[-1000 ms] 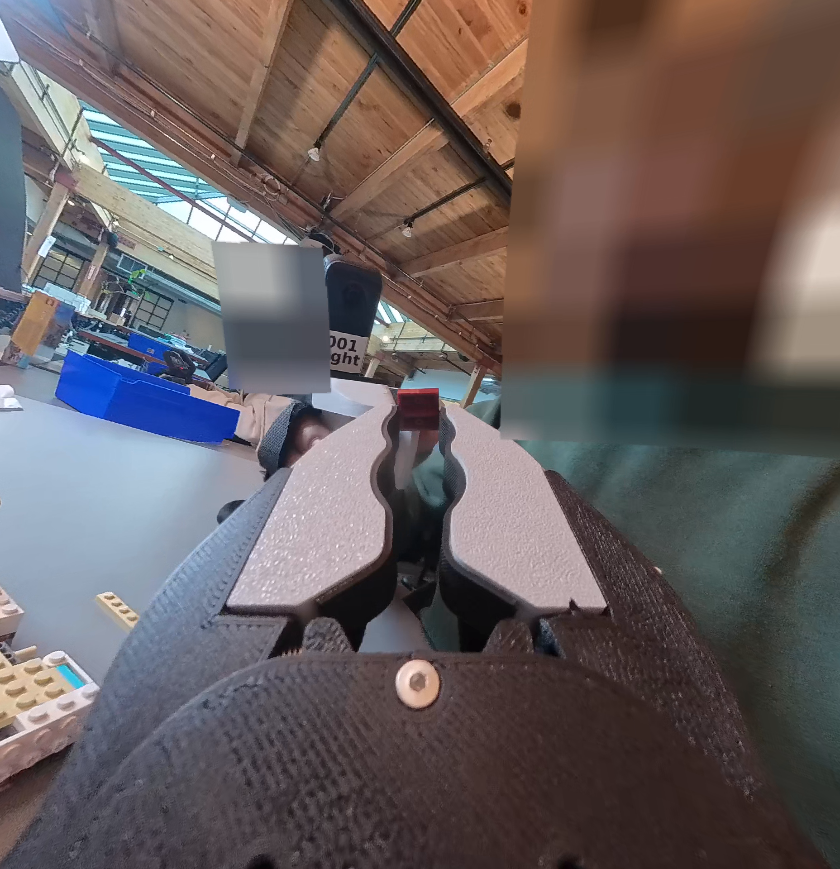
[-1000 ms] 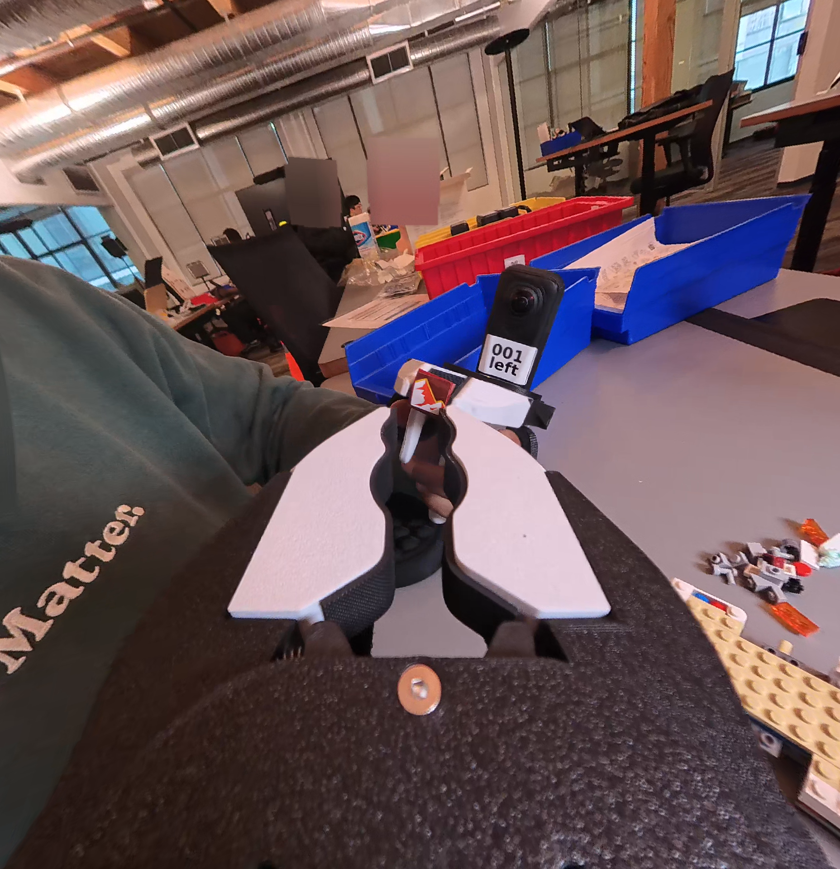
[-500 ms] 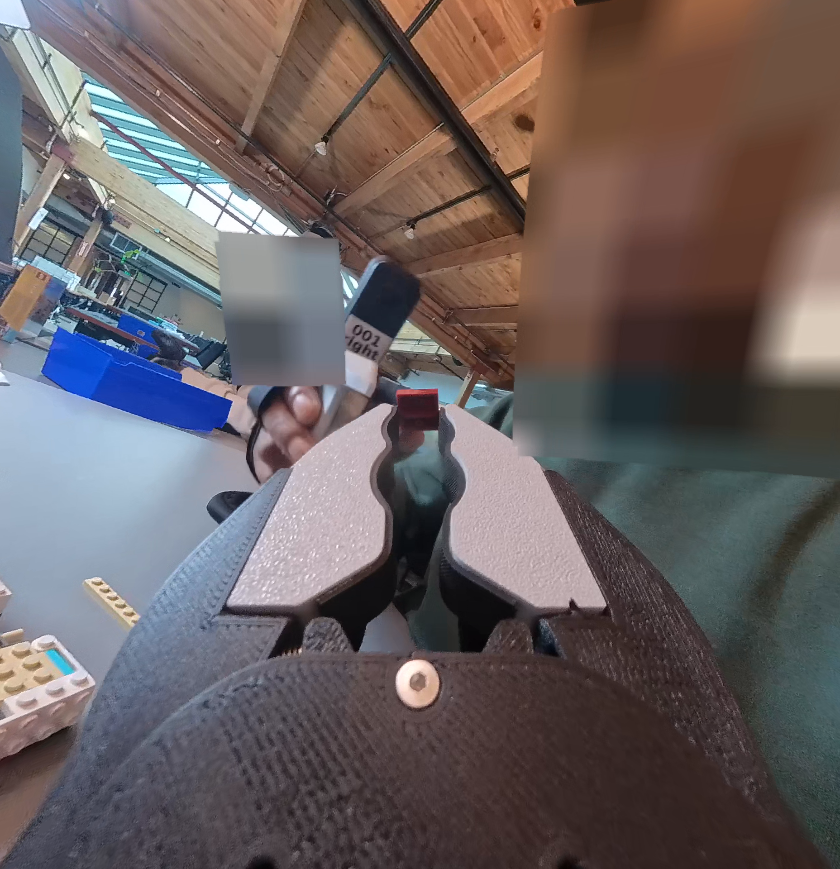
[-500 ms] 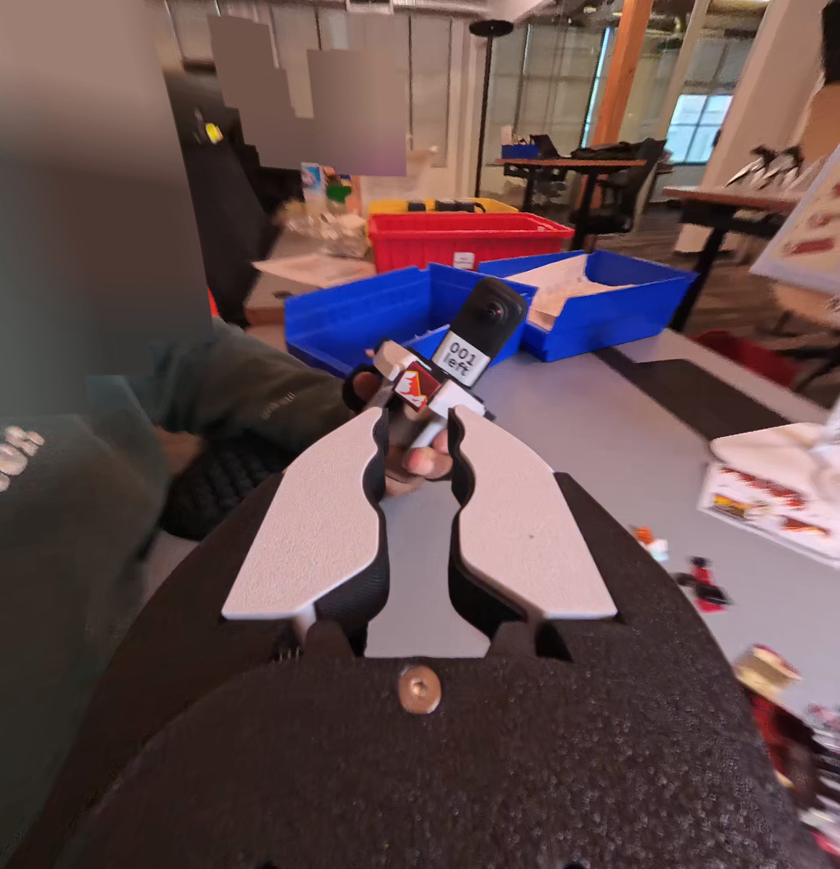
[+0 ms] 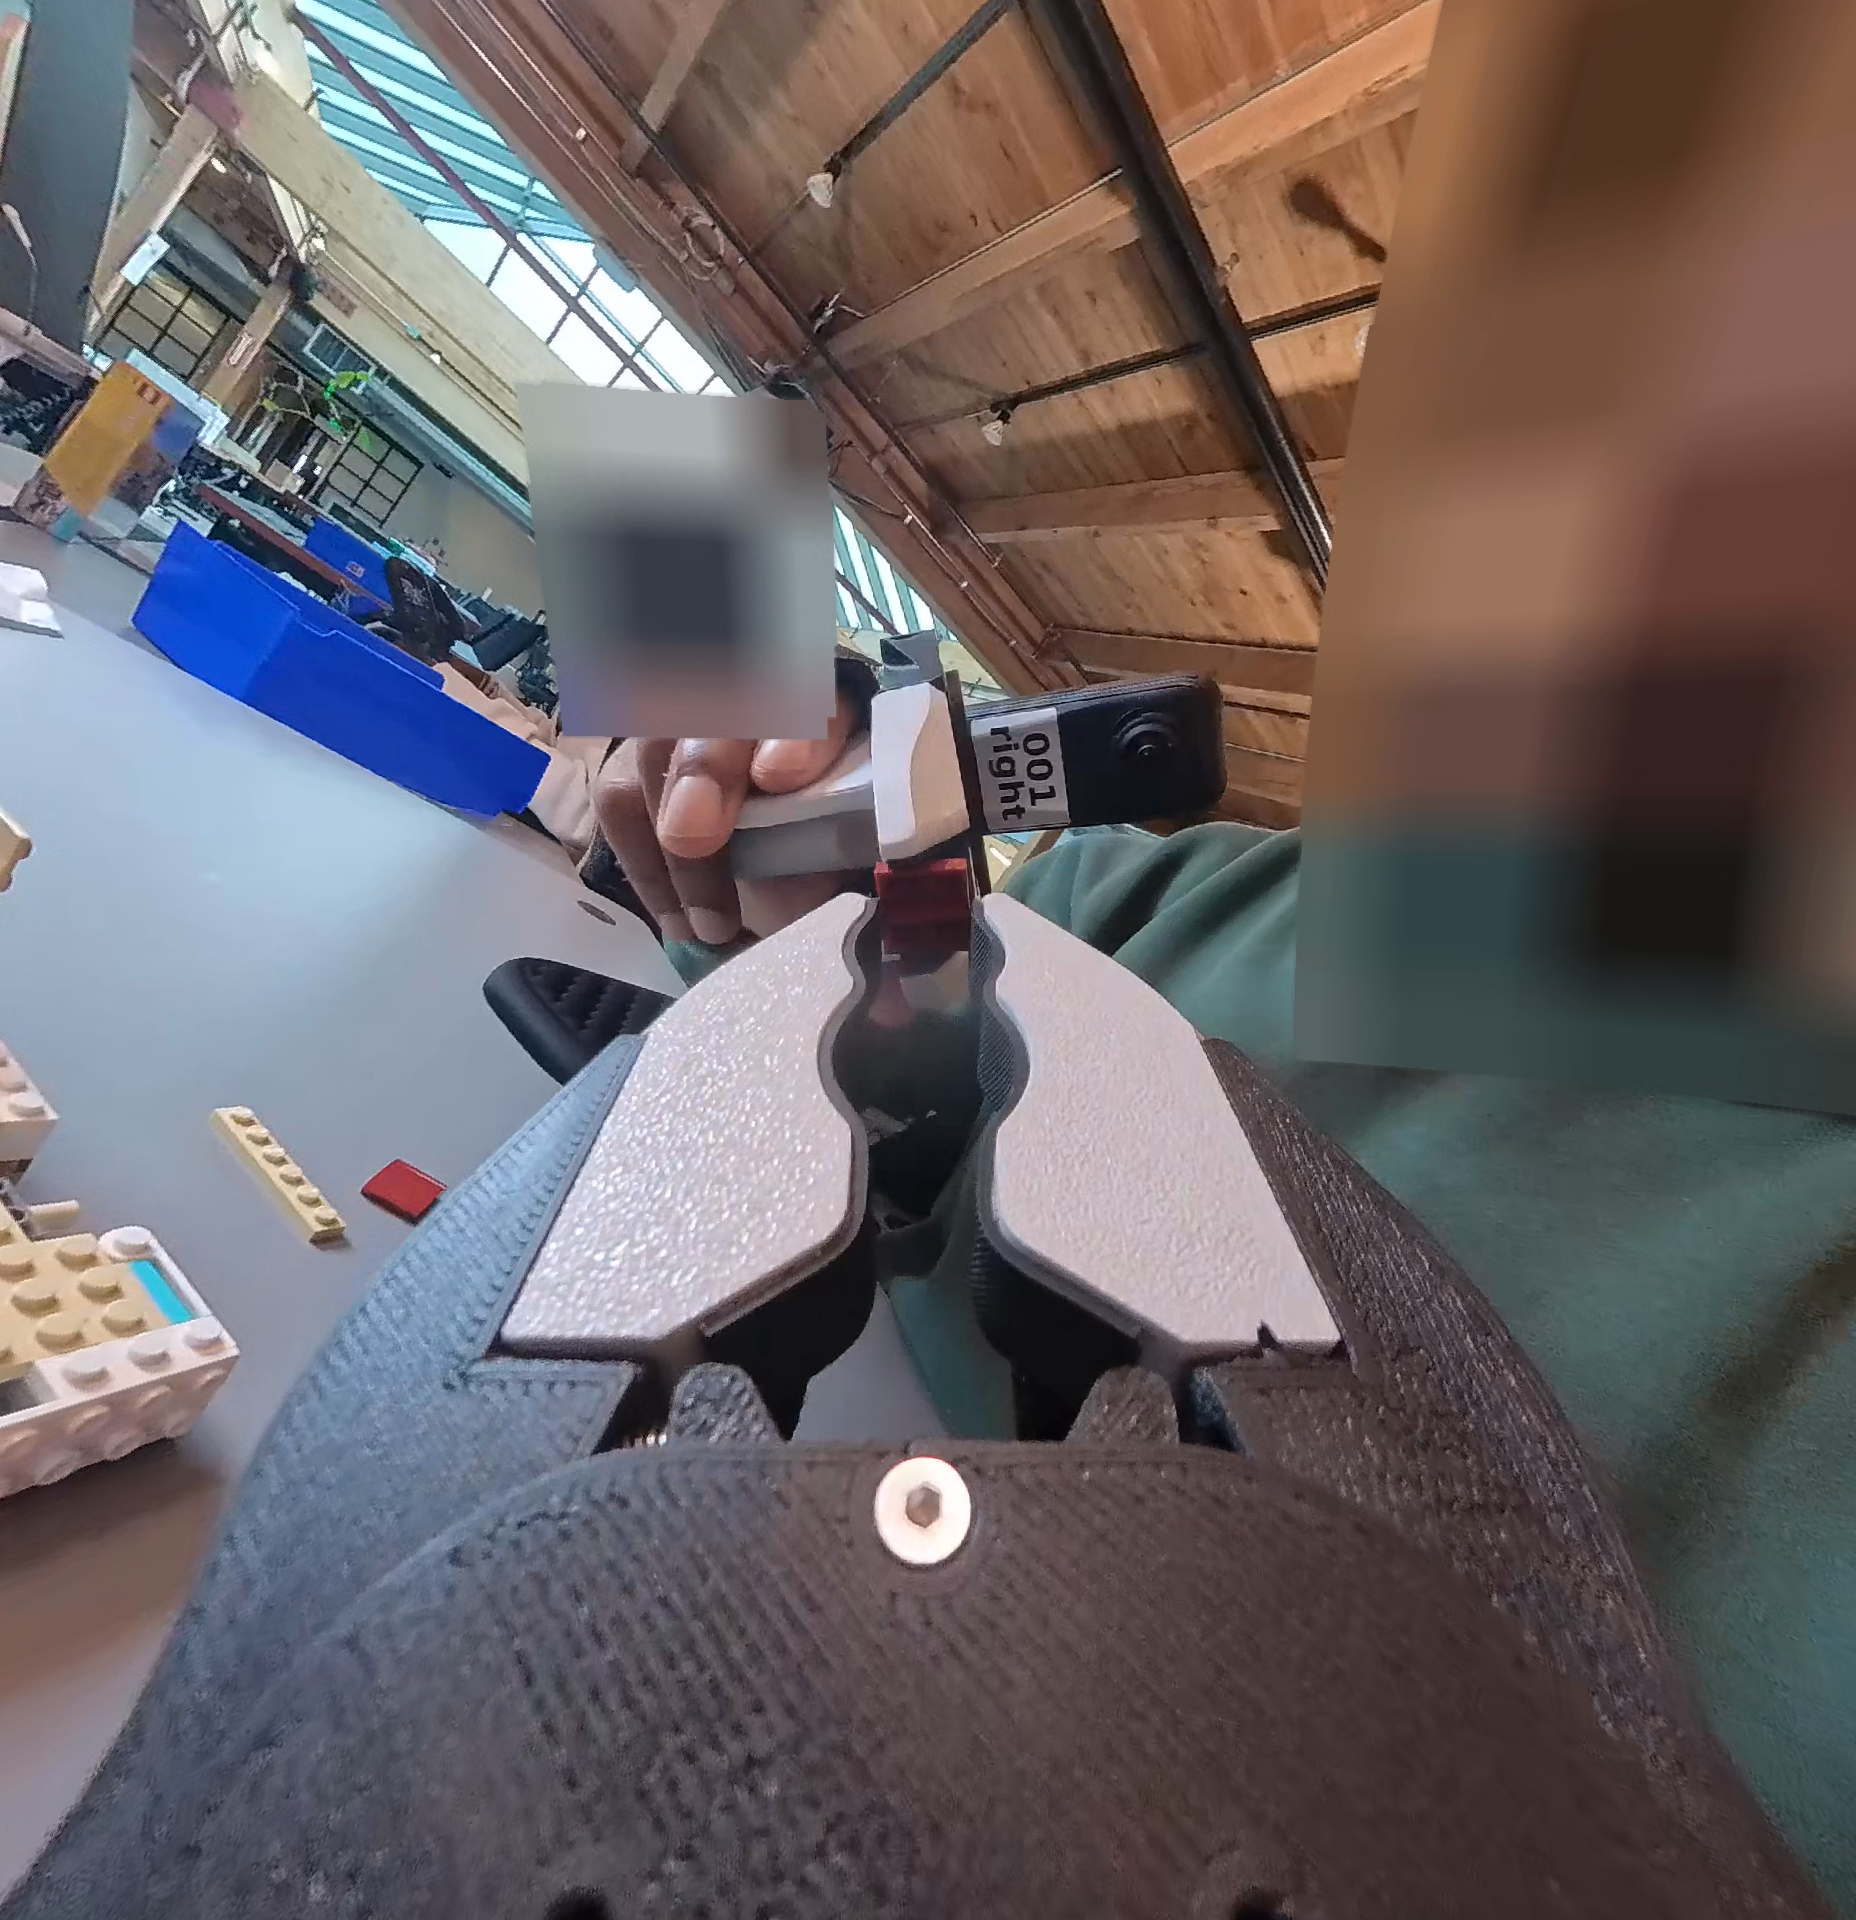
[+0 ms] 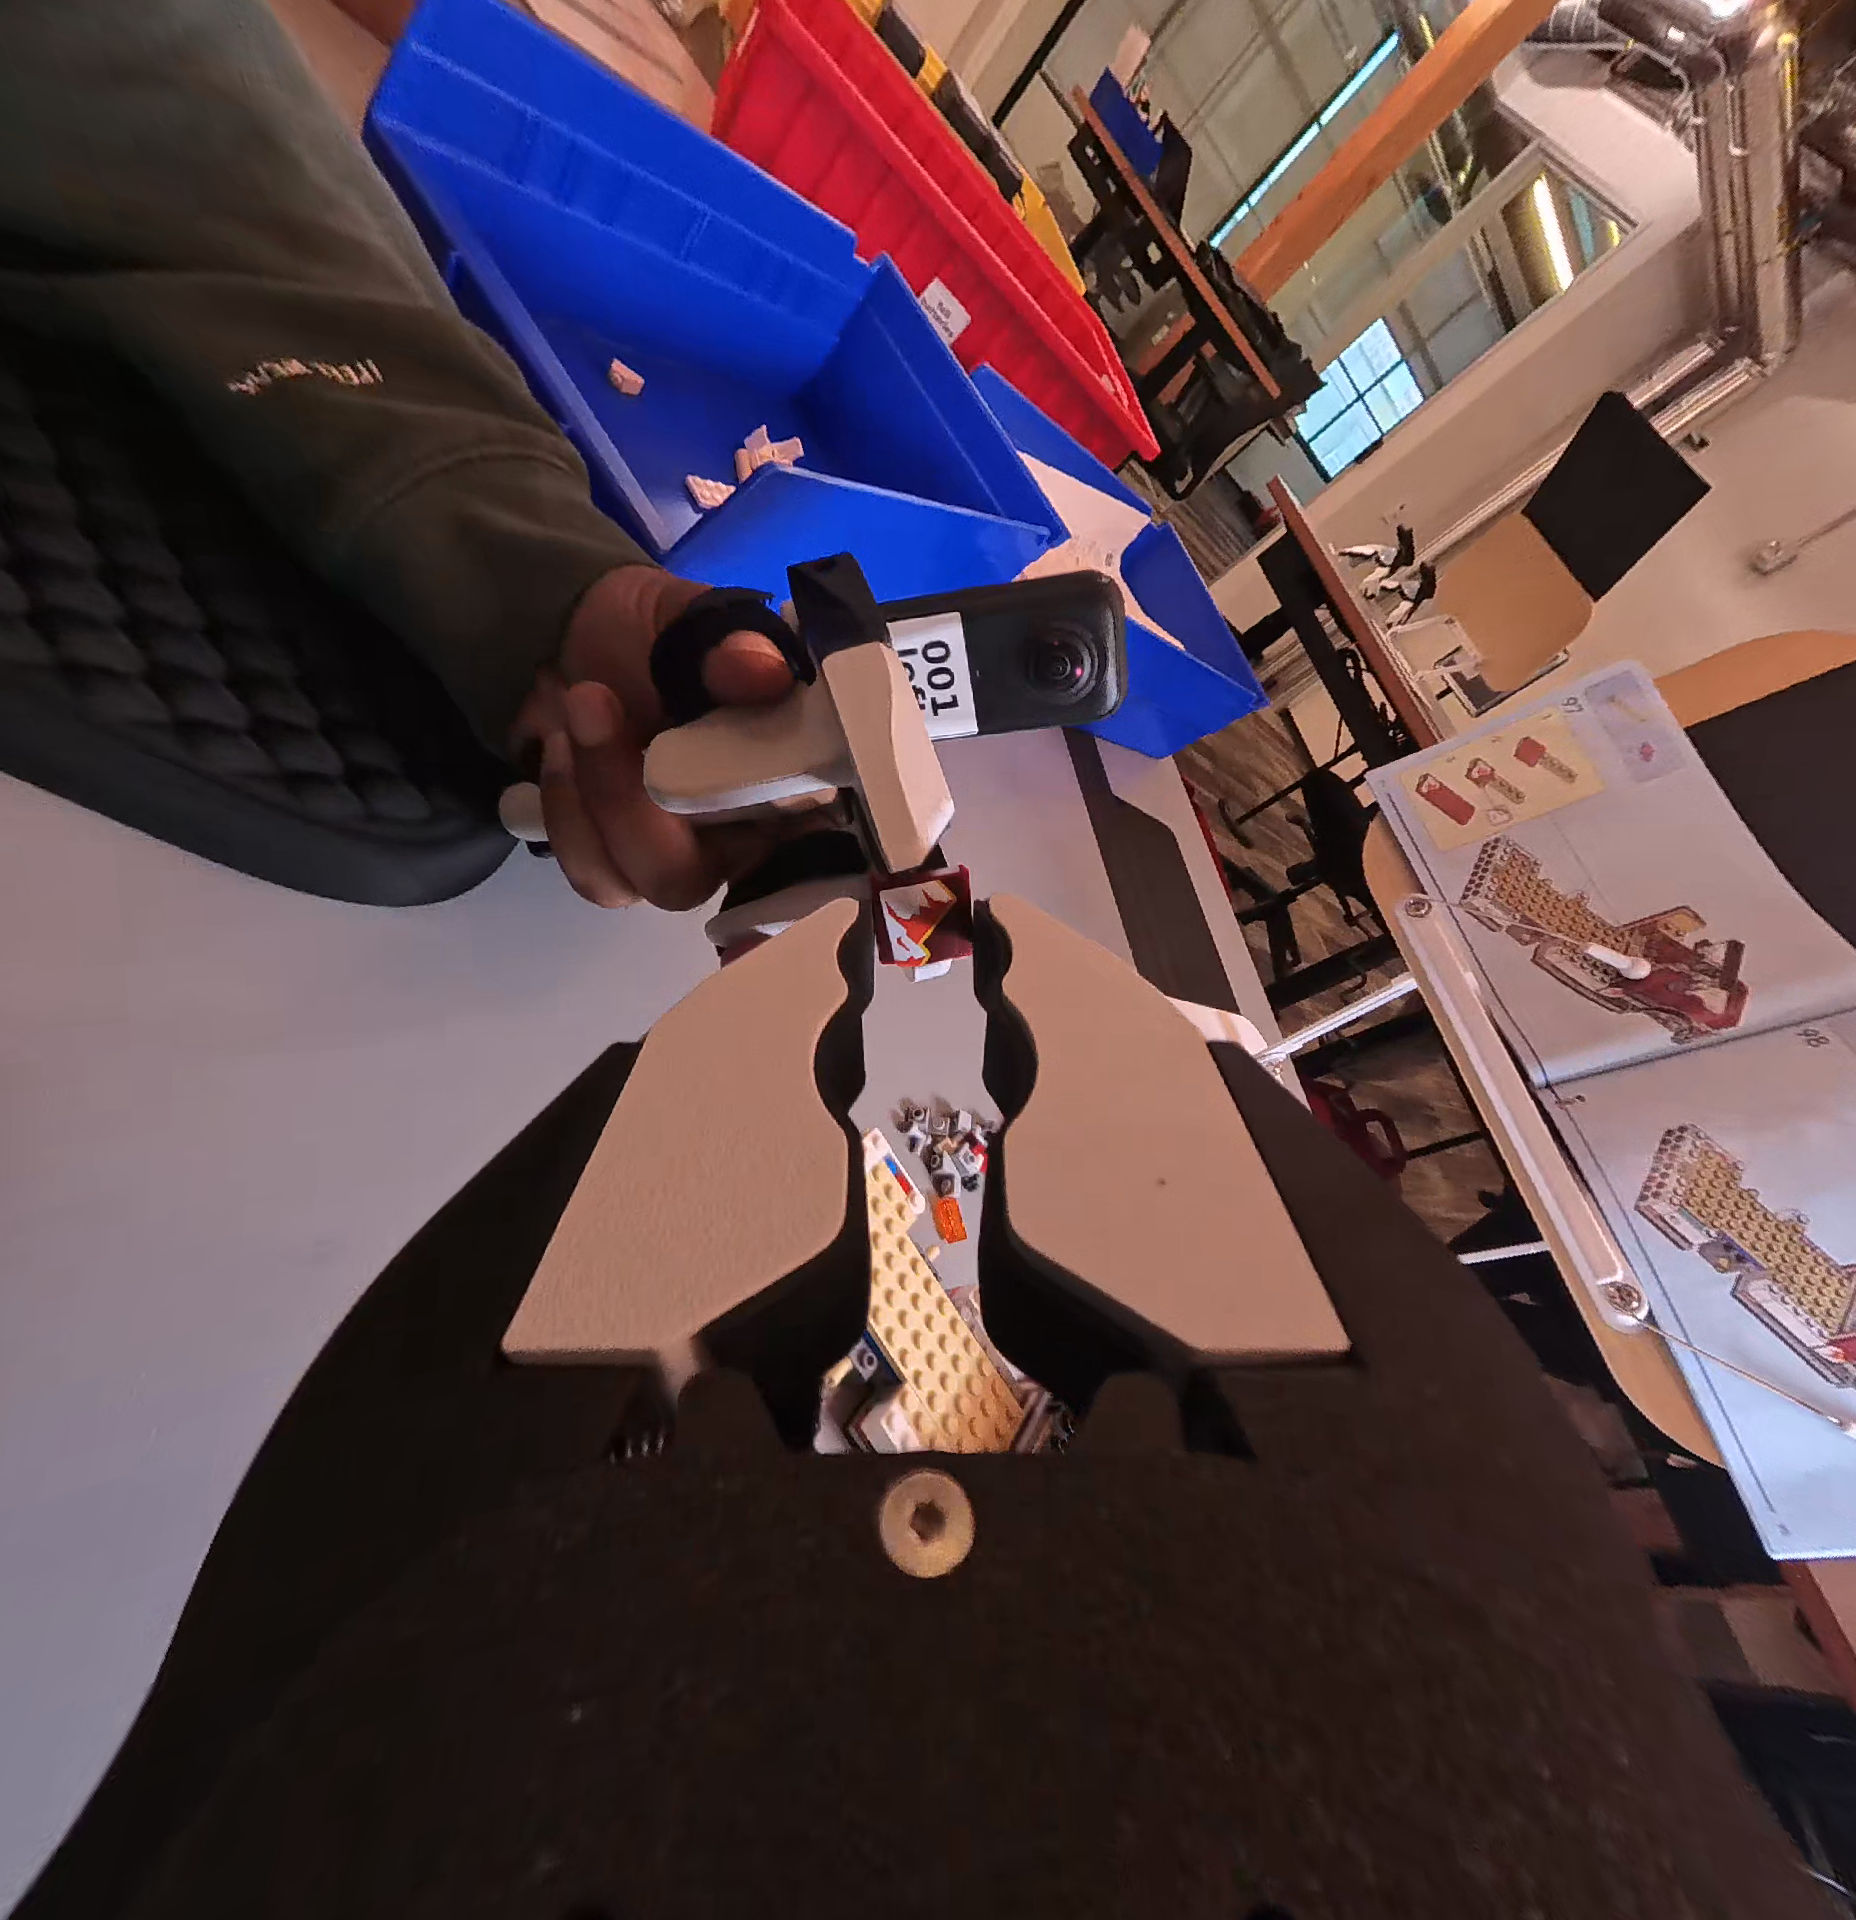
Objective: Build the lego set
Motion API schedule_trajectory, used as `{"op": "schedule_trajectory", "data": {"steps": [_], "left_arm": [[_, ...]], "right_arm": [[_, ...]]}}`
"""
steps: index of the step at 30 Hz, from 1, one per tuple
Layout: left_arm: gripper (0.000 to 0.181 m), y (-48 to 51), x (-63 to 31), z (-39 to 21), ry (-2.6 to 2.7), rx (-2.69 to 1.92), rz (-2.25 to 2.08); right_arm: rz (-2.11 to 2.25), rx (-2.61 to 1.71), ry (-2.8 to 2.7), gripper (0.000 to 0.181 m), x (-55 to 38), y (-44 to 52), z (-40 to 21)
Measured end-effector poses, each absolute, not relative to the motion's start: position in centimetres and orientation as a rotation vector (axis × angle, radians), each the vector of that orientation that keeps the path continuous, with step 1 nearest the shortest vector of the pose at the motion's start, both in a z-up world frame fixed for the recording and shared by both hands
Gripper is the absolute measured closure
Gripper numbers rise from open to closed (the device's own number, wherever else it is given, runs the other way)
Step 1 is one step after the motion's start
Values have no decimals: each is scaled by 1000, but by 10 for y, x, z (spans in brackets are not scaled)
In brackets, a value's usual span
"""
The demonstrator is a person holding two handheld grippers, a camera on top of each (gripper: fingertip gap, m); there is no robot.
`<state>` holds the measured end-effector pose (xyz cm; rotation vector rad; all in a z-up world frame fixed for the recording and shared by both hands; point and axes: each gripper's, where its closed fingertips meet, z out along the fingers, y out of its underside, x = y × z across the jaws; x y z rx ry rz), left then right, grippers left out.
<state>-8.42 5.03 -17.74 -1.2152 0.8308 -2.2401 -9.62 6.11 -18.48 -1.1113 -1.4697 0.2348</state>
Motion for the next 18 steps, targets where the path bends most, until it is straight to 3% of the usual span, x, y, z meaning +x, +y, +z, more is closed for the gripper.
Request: {"op": "schedule_trajectory", "data": {"steps": [3, 6, 13, 18], "left_arm": [[165, 51, -81, -181, 835, -1240, -2205], [145, 66, -81, -183, 771, -1265, -2093], [150, 71, -62, -227, 994, -1487, -1621], [152, 70, -47, -263, 1183, -1630, -1317]], "right_arm": [[227, -1128, -1495, 164, -93, 62, -189], [205, -1205, -1575, 164, -74, 66, -200], [89, -1635, -1982, 163, 20, 64, -296], [128, -1711, -2058, 163, 27, 68, -317]]}}
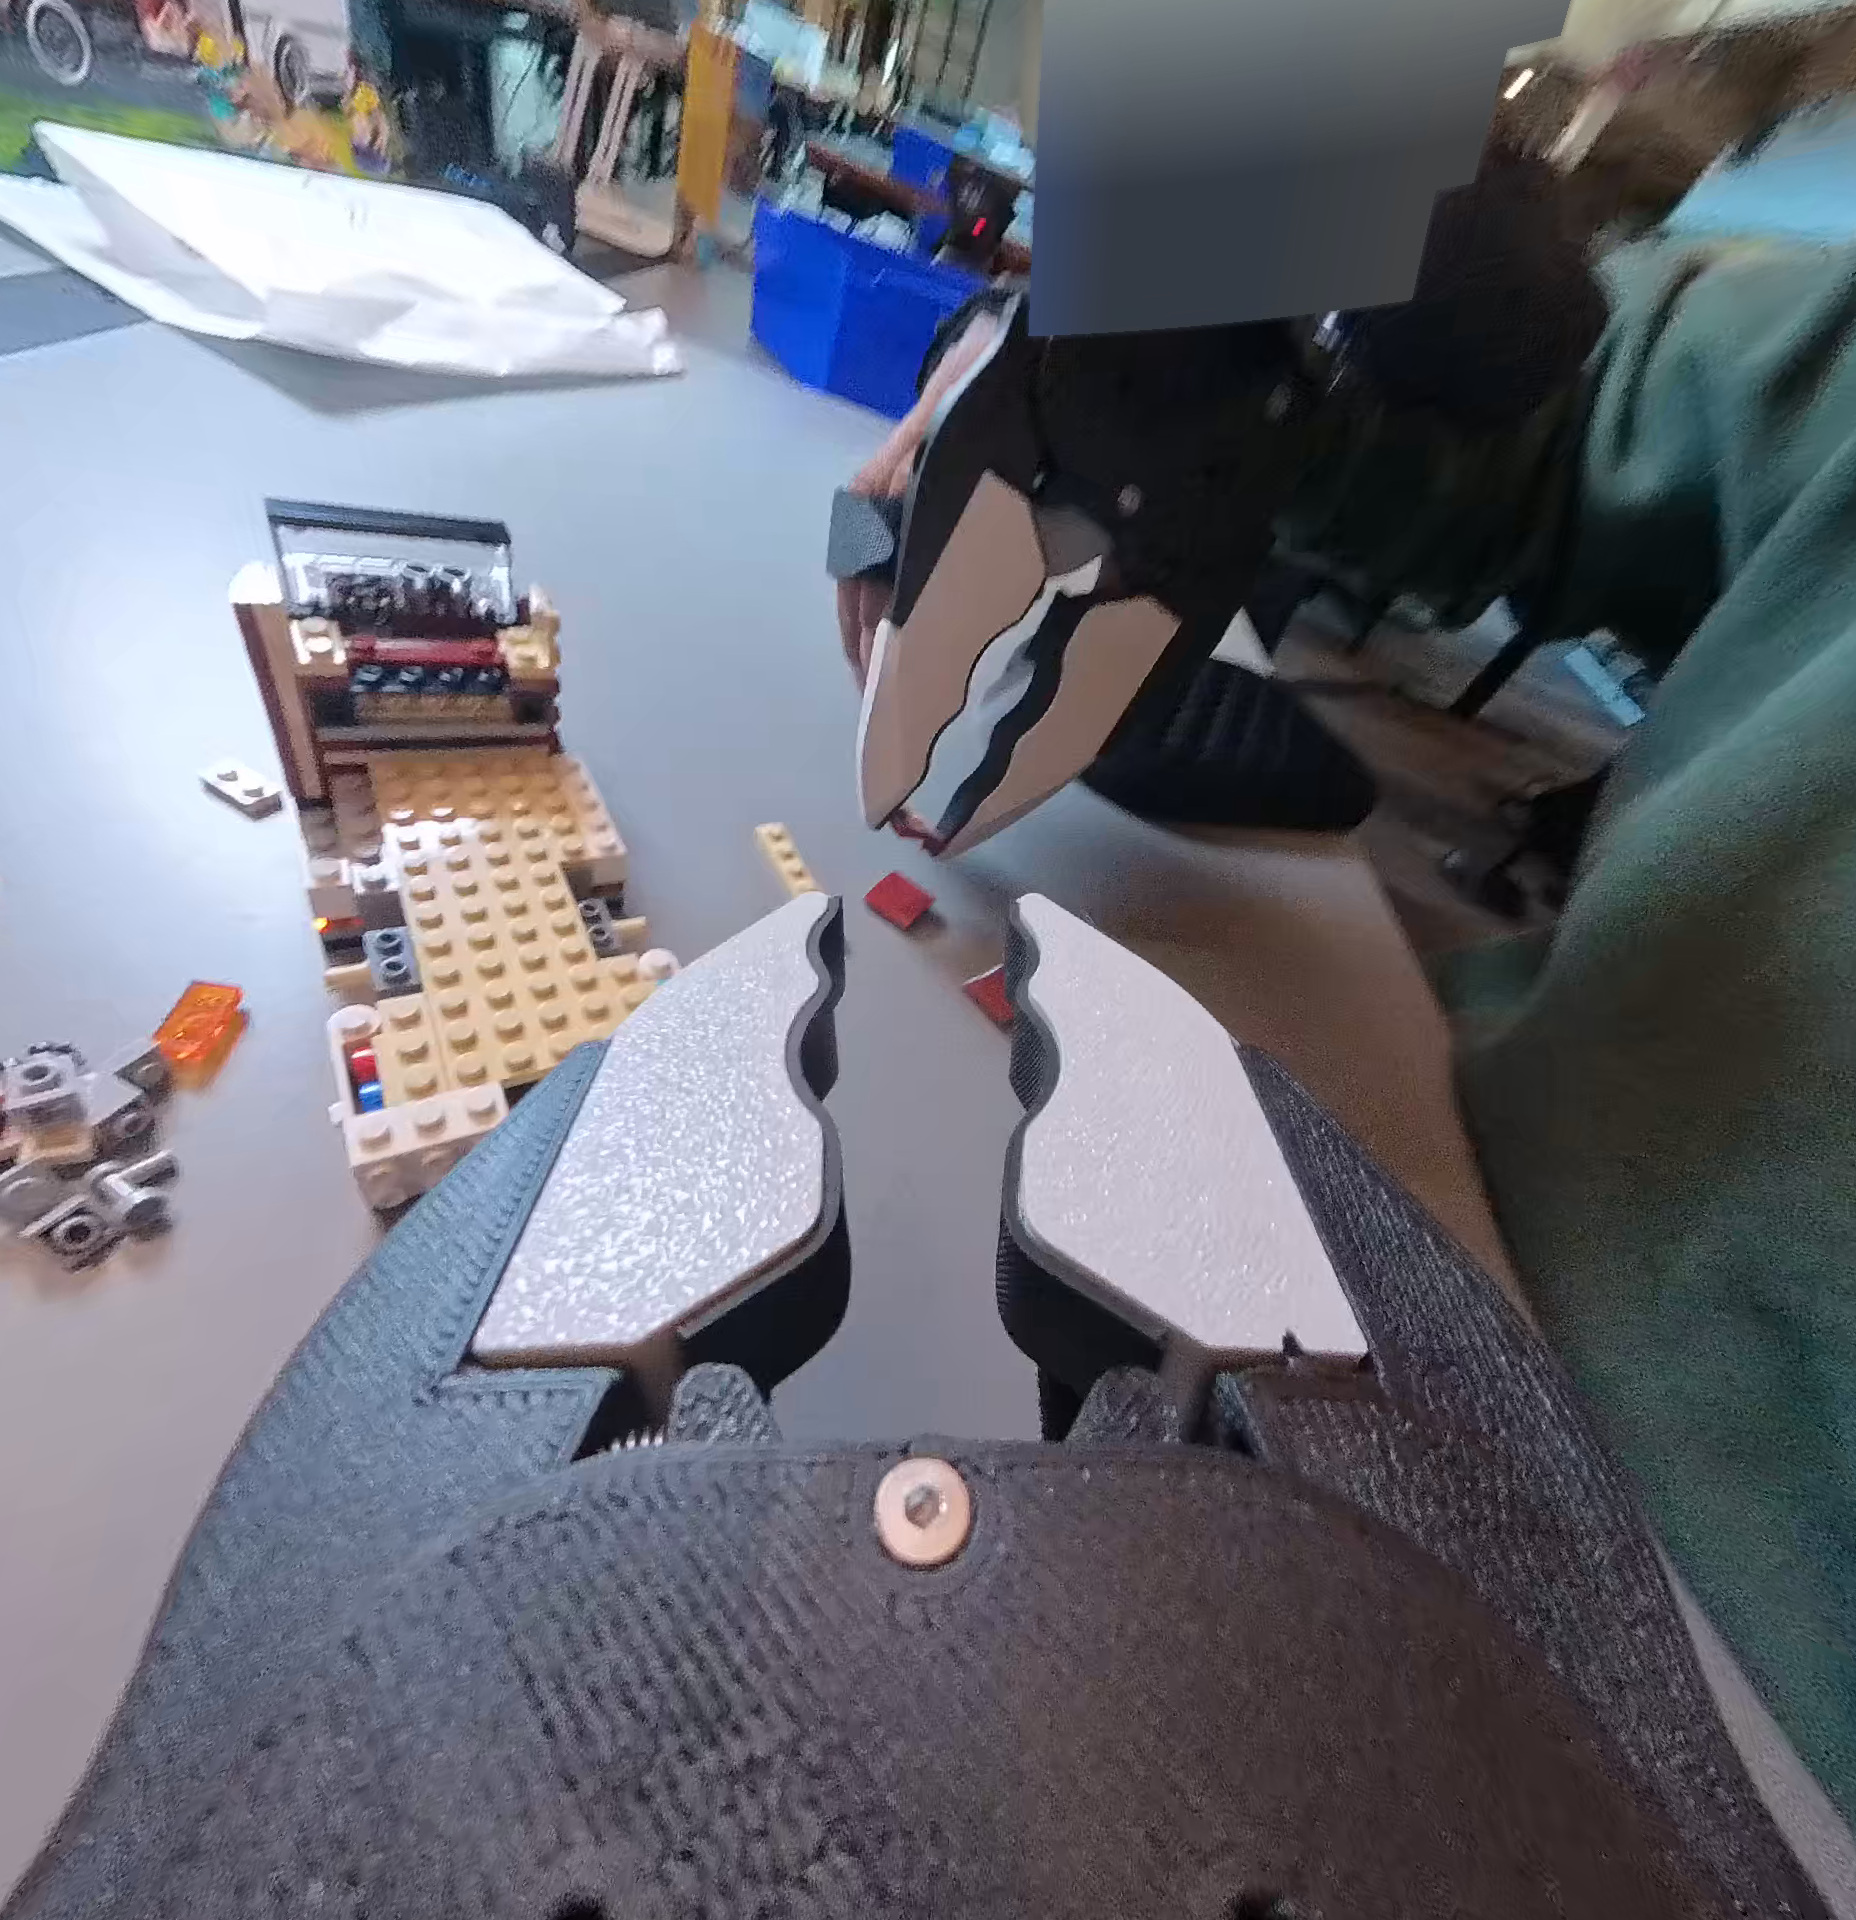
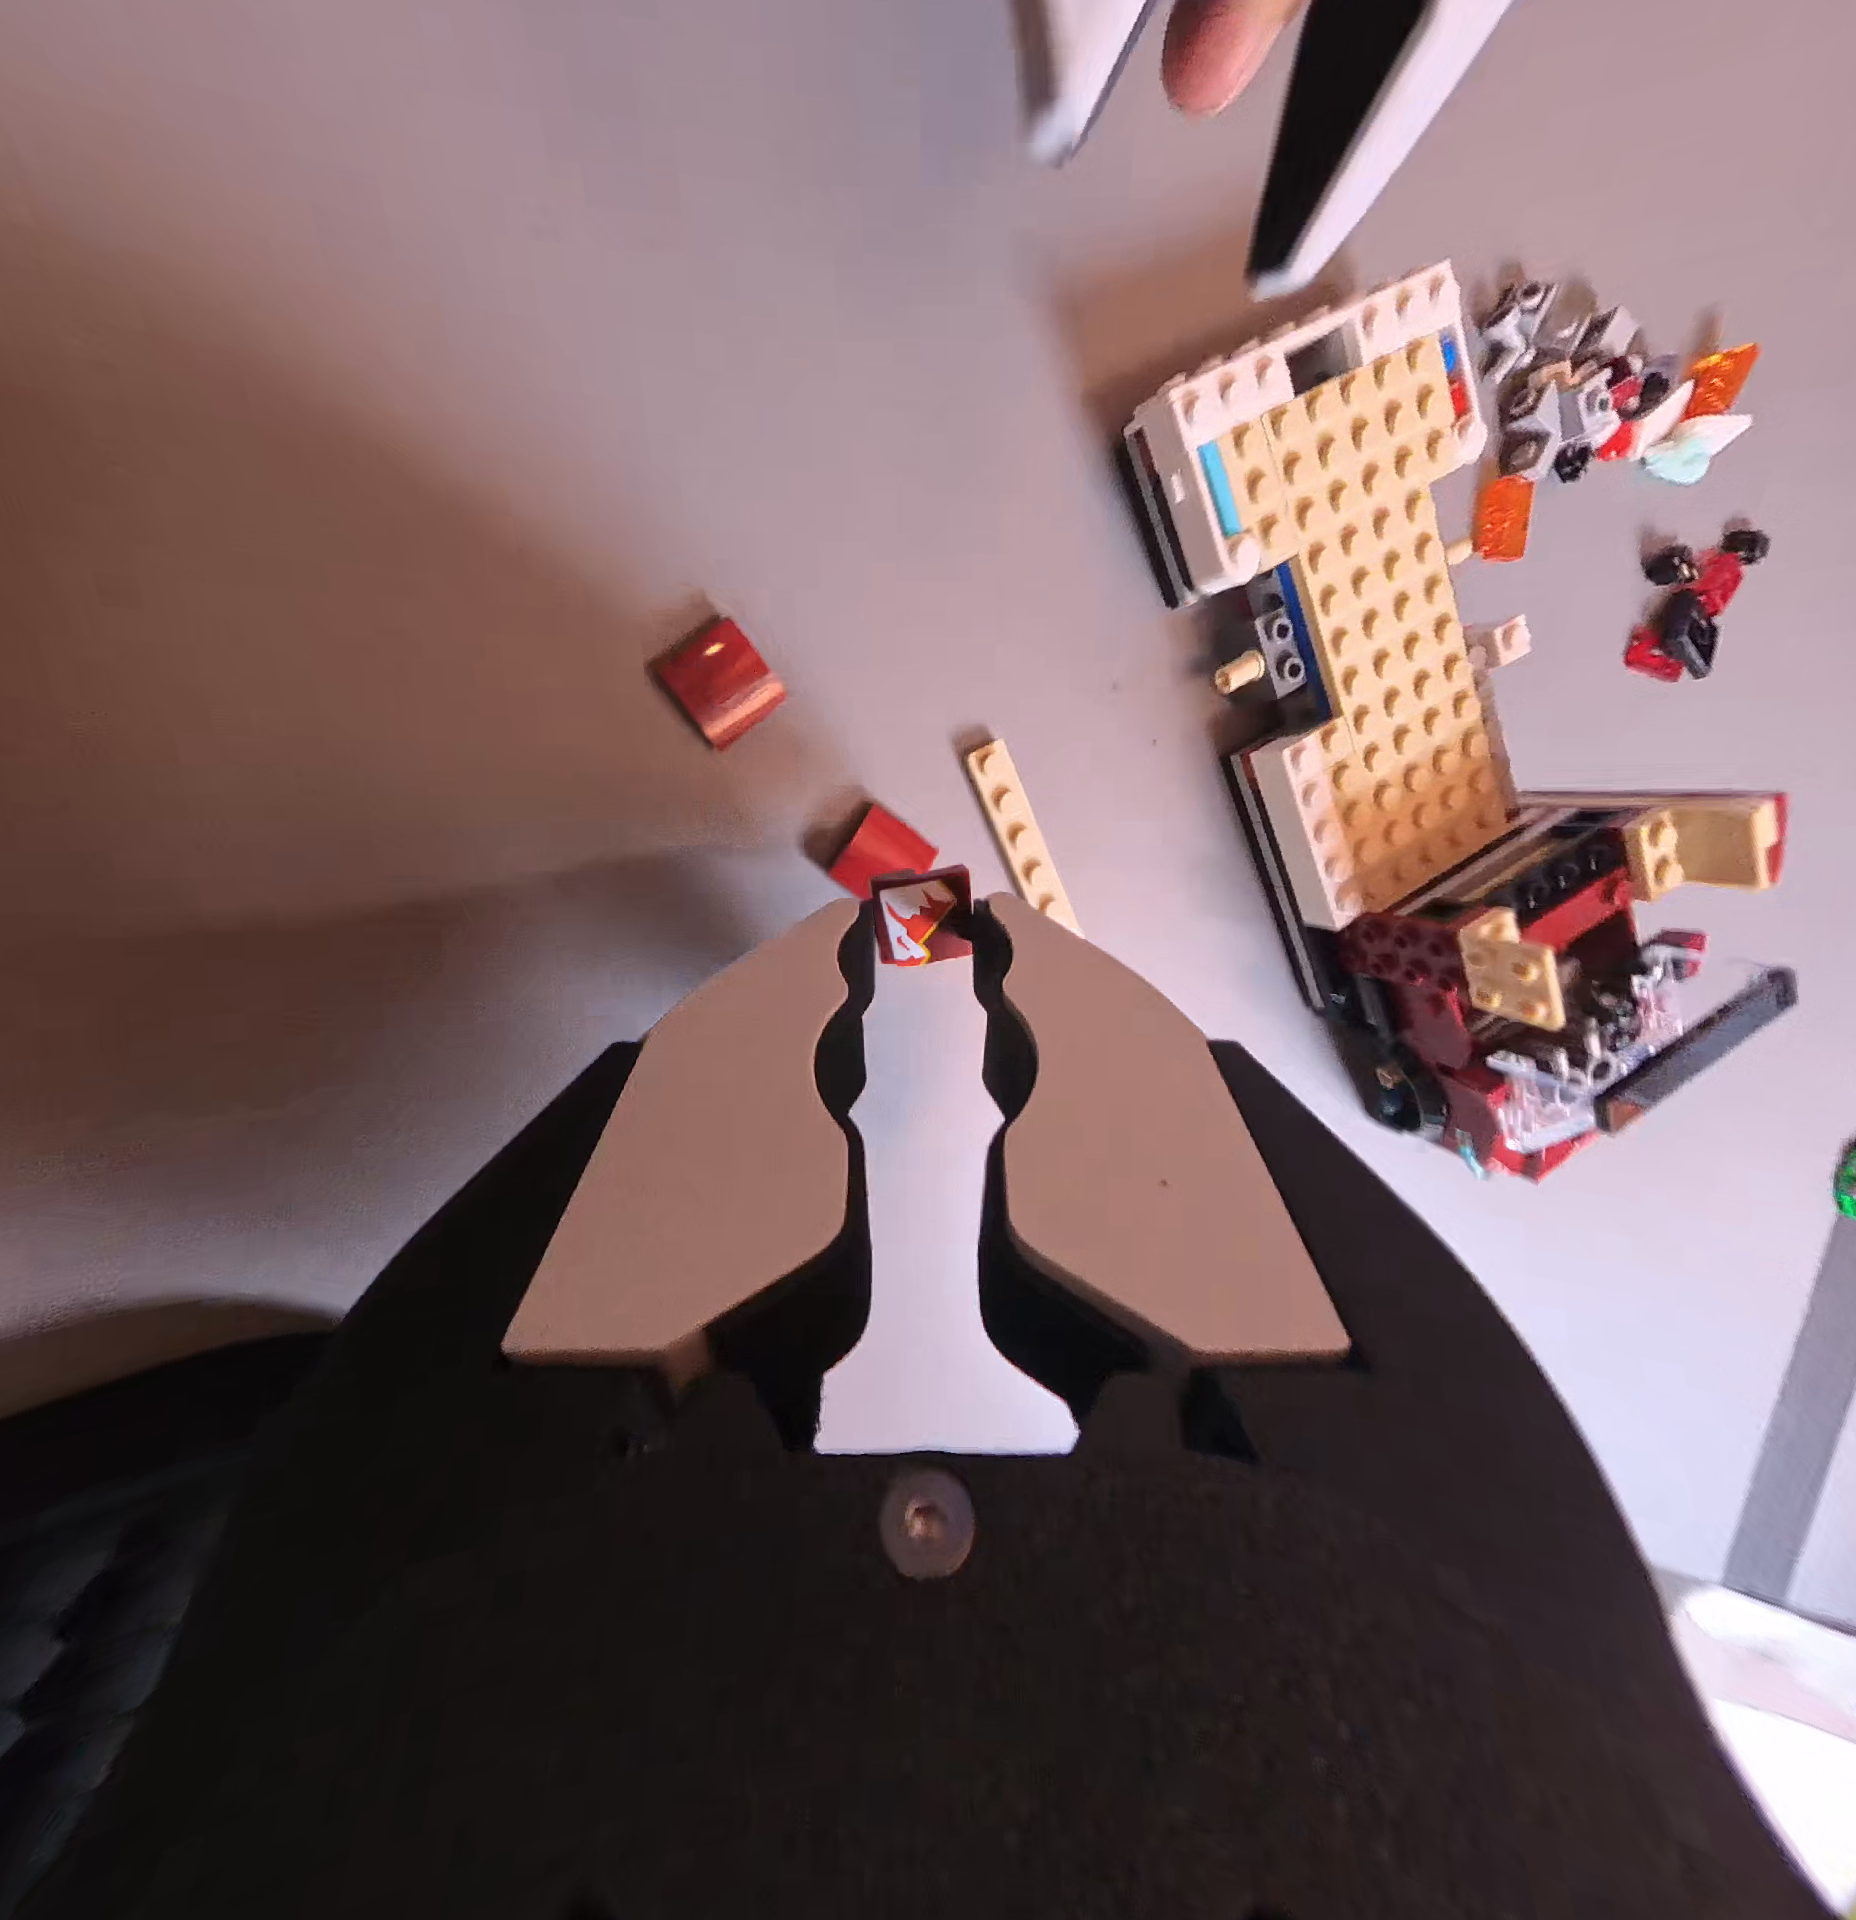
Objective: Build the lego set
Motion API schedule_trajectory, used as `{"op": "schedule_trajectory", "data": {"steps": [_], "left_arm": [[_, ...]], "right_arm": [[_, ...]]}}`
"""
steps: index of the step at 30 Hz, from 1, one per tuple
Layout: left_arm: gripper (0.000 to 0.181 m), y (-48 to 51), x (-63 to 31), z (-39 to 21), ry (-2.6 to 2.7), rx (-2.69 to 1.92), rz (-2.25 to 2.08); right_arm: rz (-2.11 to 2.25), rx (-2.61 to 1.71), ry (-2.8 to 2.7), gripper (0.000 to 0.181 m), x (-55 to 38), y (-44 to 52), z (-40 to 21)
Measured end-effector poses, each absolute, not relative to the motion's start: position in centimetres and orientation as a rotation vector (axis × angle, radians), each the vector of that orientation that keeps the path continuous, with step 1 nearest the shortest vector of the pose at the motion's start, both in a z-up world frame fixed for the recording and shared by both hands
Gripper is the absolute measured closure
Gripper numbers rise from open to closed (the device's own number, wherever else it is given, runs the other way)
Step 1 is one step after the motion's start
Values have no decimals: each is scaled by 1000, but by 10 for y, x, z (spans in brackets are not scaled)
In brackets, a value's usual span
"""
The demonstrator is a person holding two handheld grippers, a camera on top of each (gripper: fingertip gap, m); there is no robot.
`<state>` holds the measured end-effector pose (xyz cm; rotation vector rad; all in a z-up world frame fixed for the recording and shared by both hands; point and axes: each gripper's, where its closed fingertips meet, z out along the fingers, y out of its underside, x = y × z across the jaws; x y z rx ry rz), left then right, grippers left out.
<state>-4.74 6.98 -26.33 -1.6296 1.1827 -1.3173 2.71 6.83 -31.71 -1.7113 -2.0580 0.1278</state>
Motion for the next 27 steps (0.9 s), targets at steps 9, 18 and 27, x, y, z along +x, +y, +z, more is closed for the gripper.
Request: {"op": "schedule_trajectory", "data": {"steps": [9, 18, 27], "left_arm": [[154, 72, -45, -281, 1260, -1686, -1166], [157, 71, -47, -280, 1257, -1682, -1190], [158, 69, -48, -281, 1268, -1682, -1191]], "right_arm": [[175, -1700, -2285, 163, 5, 83, -324], [170, -1708, -2365, 163, 3, 80, -333], [101, -1660, -2441, 160, 8, 81, -332]]}}
